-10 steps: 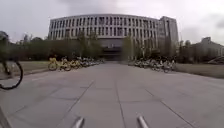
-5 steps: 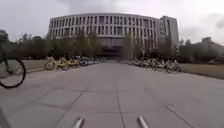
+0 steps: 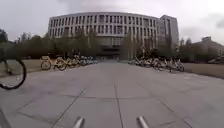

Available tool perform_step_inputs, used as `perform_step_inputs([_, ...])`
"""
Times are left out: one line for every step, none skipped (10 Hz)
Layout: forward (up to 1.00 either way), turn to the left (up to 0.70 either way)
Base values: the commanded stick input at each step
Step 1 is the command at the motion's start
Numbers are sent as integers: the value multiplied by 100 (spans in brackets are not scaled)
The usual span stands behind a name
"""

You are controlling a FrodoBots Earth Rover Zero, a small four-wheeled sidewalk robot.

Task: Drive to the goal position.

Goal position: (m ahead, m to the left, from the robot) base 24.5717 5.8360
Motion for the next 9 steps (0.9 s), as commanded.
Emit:
perform_step_inputs([70,0])
perform_step_inputs([70,0])
perform_step_inputs([70,0])
perform_step_inputs([70,0])
perform_step_inputs([70,0])
perform_step_inputs([70,0])
perform_step_inputs([70,0])
perform_step_inputs([70,0])
perform_step_inputs([70,0])
